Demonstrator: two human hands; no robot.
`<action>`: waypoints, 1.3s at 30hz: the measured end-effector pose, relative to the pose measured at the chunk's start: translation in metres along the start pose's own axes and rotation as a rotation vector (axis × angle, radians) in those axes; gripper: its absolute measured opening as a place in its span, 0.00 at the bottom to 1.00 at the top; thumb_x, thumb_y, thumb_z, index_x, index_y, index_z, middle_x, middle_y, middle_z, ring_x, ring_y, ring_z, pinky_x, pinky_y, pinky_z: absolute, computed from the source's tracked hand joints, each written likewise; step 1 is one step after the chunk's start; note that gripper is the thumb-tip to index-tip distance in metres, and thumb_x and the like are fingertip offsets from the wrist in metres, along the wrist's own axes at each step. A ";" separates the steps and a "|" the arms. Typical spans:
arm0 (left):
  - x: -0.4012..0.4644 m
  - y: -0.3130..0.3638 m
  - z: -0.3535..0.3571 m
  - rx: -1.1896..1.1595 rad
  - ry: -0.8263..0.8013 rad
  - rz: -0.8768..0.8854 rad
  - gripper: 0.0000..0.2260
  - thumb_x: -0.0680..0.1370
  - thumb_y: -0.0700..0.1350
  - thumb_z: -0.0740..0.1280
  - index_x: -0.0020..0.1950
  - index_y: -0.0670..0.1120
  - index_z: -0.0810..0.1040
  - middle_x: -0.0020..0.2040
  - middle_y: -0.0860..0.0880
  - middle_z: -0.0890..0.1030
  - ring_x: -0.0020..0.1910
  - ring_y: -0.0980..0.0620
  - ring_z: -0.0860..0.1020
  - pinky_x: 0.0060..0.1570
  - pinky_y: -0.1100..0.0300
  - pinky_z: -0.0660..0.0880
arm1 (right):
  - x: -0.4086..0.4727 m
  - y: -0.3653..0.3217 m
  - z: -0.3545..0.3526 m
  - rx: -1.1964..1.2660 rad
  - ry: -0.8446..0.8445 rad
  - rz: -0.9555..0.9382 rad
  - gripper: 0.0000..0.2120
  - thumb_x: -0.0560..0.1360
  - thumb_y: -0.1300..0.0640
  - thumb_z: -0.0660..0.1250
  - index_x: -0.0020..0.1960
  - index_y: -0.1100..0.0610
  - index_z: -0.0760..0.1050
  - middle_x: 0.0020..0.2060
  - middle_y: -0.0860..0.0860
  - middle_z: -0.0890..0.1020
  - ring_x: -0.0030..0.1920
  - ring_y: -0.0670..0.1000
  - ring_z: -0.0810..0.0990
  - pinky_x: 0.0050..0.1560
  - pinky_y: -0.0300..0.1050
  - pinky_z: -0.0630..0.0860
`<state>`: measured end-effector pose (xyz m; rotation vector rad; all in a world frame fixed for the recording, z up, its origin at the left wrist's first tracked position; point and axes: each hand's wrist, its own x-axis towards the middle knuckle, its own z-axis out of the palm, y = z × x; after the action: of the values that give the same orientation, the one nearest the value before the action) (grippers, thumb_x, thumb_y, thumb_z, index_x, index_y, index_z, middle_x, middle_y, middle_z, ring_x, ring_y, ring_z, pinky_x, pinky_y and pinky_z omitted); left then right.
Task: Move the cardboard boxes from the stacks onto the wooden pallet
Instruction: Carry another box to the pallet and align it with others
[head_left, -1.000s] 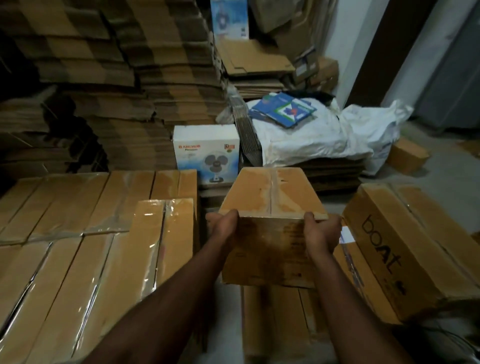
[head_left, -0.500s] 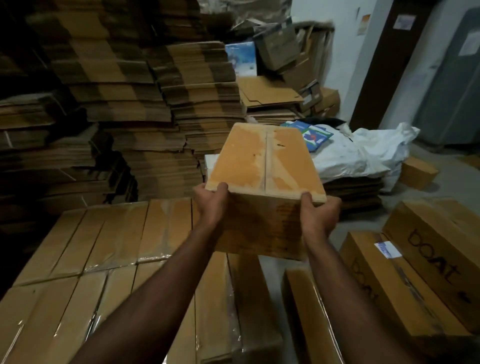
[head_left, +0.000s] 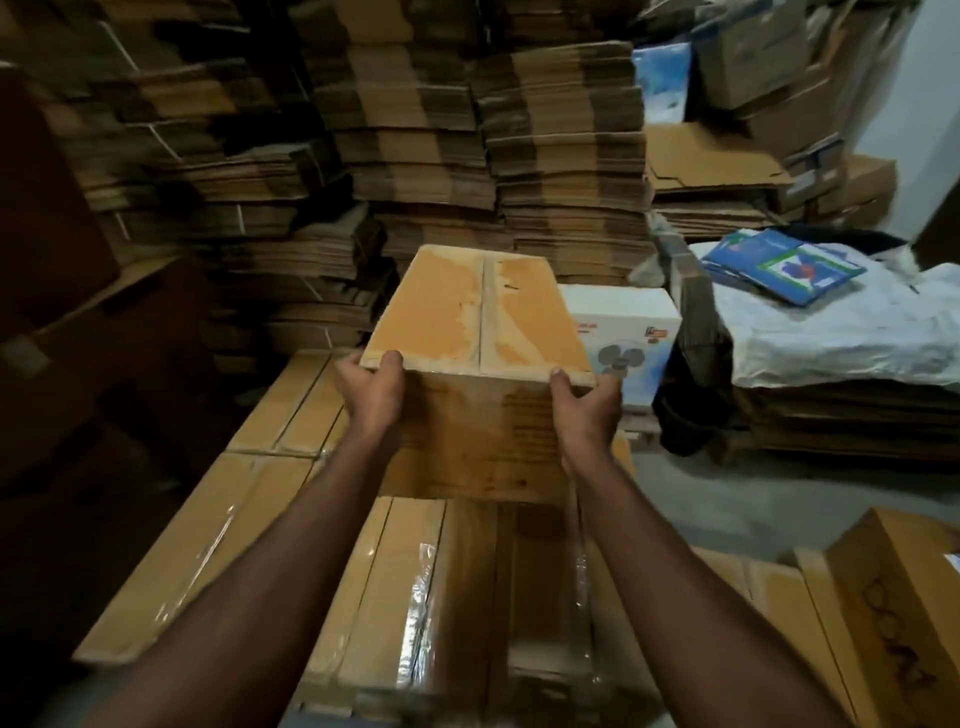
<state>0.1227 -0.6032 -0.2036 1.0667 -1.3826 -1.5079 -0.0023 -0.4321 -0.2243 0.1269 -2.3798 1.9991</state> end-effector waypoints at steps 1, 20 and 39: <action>0.009 -0.001 -0.014 0.005 0.007 -0.006 0.13 0.79 0.46 0.66 0.59 0.49 0.65 0.56 0.43 0.76 0.51 0.46 0.77 0.54 0.47 0.77 | -0.007 0.001 0.013 0.001 -0.024 0.009 0.23 0.77 0.51 0.70 0.66 0.60 0.67 0.55 0.50 0.73 0.52 0.47 0.71 0.49 0.39 0.67; 0.085 -0.122 -0.156 0.179 -0.178 -0.243 0.21 0.81 0.42 0.65 0.72 0.44 0.64 0.59 0.45 0.74 0.59 0.41 0.77 0.60 0.40 0.76 | -0.115 0.104 0.133 -0.252 0.045 0.274 0.24 0.71 0.46 0.73 0.60 0.58 0.71 0.55 0.57 0.78 0.51 0.59 0.79 0.47 0.50 0.78; 0.054 -0.232 -0.153 0.351 -0.250 -0.443 0.16 0.74 0.41 0.67 0.59 0.46 0.66 0.52 0.45 0.73 0.48 0.46 0.74 0.41 0.51 0.74 | -0.125 0.210 0.072 -0.351 -0.149 0.409 0.18 0.76 0.52 0.71 0.61 0.58 0.70 0.54 0.57 0.76 0.50 0.56 0.77 0.44 0.42 0.70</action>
<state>0.2457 -0.6857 -0.4443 1.5189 -1.7074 -1.8014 0.1074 -0.4614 -0.4528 -0.2488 -3.0121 1.7076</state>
